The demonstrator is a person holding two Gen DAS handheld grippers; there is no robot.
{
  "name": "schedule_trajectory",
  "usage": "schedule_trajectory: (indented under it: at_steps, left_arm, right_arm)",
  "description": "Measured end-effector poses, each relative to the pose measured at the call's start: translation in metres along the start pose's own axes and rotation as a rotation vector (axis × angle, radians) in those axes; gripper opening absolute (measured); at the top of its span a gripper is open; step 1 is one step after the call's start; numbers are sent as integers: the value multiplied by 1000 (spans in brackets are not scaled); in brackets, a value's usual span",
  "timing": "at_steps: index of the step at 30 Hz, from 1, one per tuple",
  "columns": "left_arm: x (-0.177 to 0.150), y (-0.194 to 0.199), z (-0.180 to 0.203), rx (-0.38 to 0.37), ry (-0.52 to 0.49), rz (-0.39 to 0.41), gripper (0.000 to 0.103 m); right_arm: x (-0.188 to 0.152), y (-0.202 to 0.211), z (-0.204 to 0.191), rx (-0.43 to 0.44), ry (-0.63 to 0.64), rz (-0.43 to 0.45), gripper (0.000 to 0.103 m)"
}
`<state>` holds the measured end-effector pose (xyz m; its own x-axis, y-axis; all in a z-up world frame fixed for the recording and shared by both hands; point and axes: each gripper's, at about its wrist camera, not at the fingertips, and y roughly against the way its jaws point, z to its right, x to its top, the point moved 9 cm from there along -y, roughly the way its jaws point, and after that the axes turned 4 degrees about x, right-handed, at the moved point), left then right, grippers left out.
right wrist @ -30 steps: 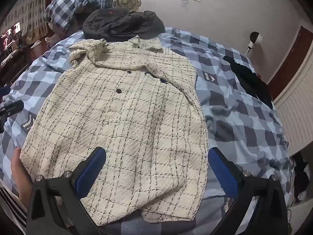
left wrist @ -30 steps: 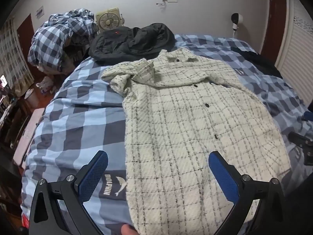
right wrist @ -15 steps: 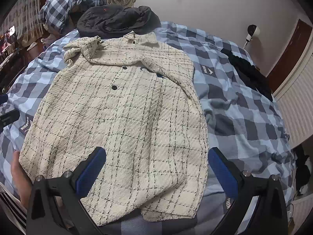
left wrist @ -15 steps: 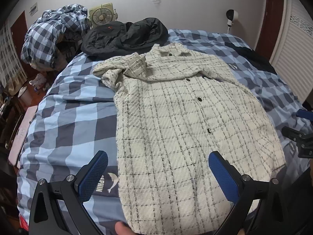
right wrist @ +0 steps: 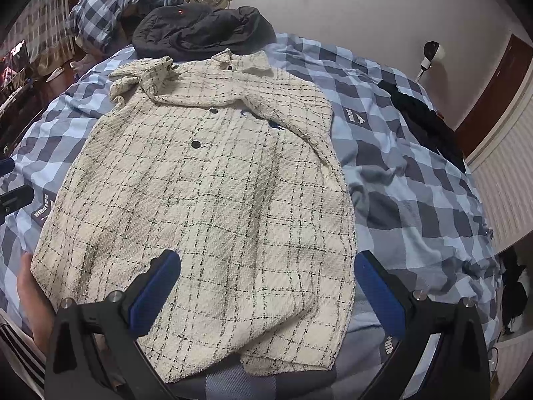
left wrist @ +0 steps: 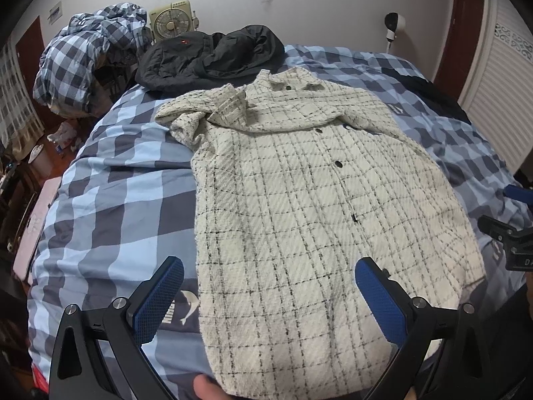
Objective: Fold small clothes
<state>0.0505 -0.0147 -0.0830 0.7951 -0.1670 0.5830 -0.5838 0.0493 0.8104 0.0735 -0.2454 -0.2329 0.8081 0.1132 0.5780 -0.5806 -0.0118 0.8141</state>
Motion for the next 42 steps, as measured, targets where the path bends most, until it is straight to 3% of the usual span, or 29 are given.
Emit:
schedule_trajectory:
  at_steps: [24, 42]
  left_arm:
    - [-4, -6, -6, 7, 19, -29, 103]
    - [4, 4, -9, -24, 53, -3, 103]
  right_arm:
    - [-5, -3, 0, 1, -9, -24, 102]
    - [-7, -13, 3, -40, -9, -66, 102]
